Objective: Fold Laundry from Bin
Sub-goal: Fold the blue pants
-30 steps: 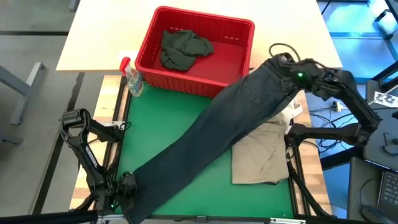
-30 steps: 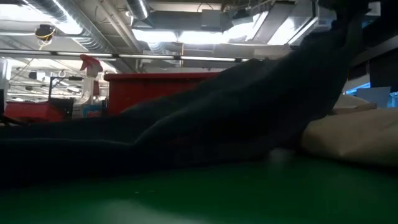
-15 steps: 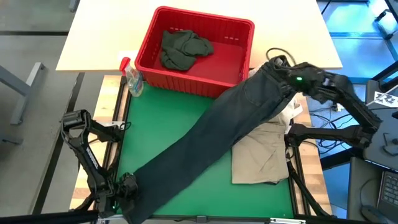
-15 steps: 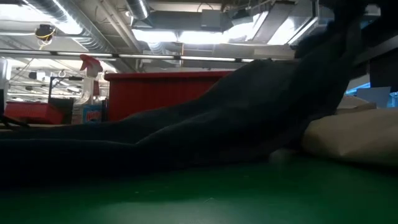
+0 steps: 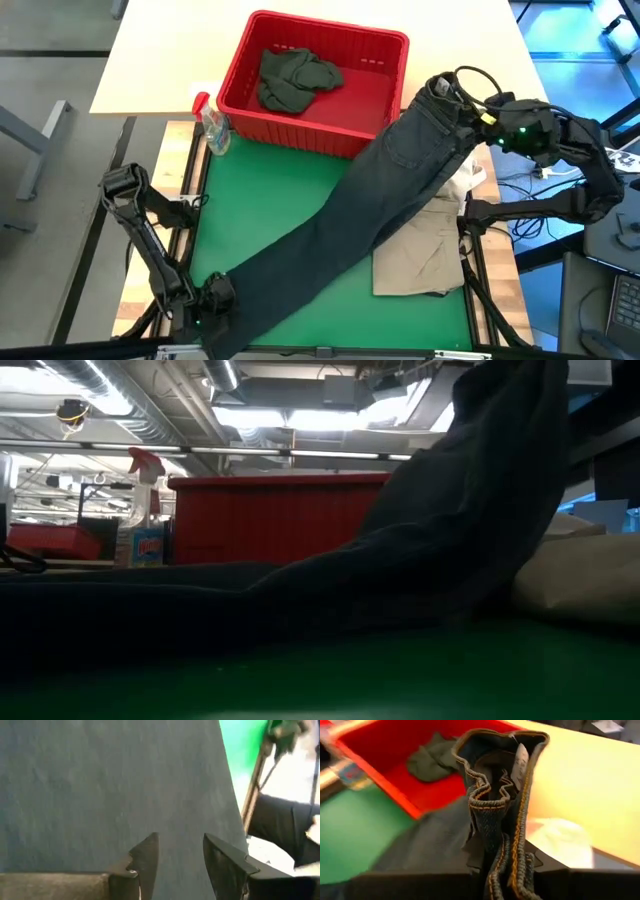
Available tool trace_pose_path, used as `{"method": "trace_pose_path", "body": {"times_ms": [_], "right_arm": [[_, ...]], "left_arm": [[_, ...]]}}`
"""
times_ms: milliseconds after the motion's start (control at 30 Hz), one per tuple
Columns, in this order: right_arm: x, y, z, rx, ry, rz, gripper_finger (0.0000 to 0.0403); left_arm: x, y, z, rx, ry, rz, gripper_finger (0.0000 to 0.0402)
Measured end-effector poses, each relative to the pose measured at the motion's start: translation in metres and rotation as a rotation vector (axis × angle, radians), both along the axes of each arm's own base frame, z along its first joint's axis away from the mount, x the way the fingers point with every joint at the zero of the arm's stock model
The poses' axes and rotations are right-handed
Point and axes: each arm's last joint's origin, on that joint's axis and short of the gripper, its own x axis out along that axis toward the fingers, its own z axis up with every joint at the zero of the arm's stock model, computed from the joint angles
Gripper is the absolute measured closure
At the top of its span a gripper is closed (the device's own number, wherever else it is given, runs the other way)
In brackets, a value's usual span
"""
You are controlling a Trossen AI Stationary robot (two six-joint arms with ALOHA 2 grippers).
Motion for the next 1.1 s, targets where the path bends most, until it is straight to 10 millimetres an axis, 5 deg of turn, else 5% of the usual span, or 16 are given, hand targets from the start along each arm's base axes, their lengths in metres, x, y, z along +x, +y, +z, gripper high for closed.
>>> {"method": "trace_pose_path", "body": {"times_ms": [367, 667, 867, 1100], "right_arm": [[0.078, 0.023, 0.010, -0.013, -0.177, 0.324, 0.0359], [0.165, 0.074, -0.009, -0.024, -0.202, 0.518, 0.0359], [0.219, 0.114, -0.029, -0.021, -0.272, 0.632, 0.0359], [0.263, 0.168, -0.060, -0.008, -0.340, 0.728, 0.0360]], "left_arm": [[0.054, 0.044, 0.000, 0.205, -0.014, 0.069, 0.0255], [0.068, 0.068, -0.006, 0.264, 0.013, 0.127, 0.0255], [0.058, 0.067, 0.018, 0.212, -0.030, 0.068, 0.0255], [0.014, 0.059, 0.057, 0.056, -0.065, -0.033, 0.0255]]}}
